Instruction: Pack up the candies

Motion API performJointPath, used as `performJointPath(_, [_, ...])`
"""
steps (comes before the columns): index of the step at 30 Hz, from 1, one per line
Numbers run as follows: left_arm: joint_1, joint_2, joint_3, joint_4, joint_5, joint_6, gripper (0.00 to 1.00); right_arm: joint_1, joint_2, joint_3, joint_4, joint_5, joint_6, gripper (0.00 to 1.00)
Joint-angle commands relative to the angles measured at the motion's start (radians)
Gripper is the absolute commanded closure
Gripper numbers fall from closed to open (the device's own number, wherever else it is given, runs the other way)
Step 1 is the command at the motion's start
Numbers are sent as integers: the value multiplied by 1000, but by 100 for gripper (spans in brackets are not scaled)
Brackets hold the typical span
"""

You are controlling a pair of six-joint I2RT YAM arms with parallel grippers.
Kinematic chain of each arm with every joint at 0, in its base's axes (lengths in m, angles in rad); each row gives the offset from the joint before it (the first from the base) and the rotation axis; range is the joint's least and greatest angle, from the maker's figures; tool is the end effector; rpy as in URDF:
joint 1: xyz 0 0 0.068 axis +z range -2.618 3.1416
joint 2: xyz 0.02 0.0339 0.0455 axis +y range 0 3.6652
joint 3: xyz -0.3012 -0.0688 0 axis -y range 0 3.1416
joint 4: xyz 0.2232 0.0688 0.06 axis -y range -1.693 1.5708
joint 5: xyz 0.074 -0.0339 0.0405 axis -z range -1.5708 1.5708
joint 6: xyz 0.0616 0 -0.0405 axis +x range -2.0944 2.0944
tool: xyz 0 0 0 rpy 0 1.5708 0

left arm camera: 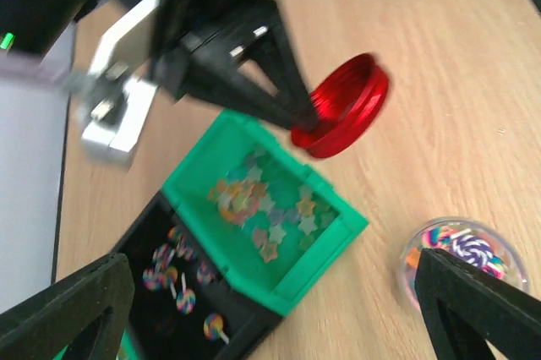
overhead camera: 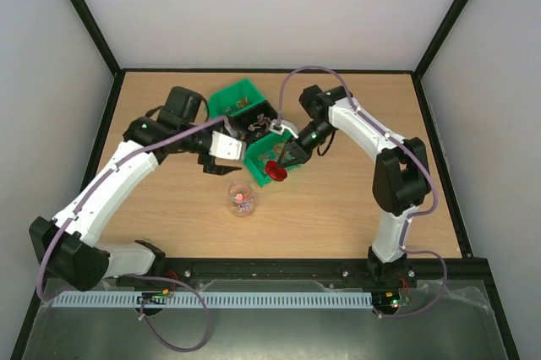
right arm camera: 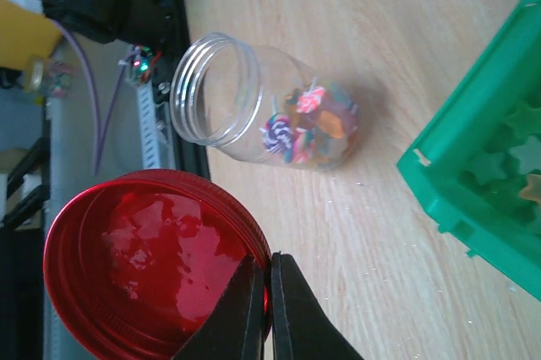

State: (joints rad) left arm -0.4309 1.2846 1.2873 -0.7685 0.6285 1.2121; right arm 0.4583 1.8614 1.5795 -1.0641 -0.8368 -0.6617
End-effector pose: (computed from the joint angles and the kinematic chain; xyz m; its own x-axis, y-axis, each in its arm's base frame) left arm 0.2095 -0.1362 0.3772 0.4558 0.6241 -0.6346 0.8435 -0.0752 0.5319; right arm 0.3054 0.2017 0.2853 -0.4164 -0.6644 -0.6206 -0.8881 0.1512 0.4341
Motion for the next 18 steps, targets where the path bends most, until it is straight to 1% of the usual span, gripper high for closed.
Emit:
performJointPath(1, [-86, 4, -22, -70, 43, 187, 9, -4, 46, 66, -221, -94, -115, 98])
performJointPath(3, [-127, 26, -20, -51, 24, 197, 14, -4, 43, 66, -224, -107, -123, 98])
performJointPath(5, [-157, 47, -11, -34, 10, 201, 24, -4, 44, 69, -223, -120, -123, 98])
performJointPath(7, [-177, 63, -7, -19, 9, 203, 31, -4, 45, 67, -221, -131, -117, 98])
performJointPath(12, [-228, 73, -39, 37, -10, 224, 38, -4, 42, 54, -222, -145, -108, 98])
performJointPath(18, [-268, 56, -95, 143, -36, 192, 46, -4, 37, 42, -222, -156, -110, 98])
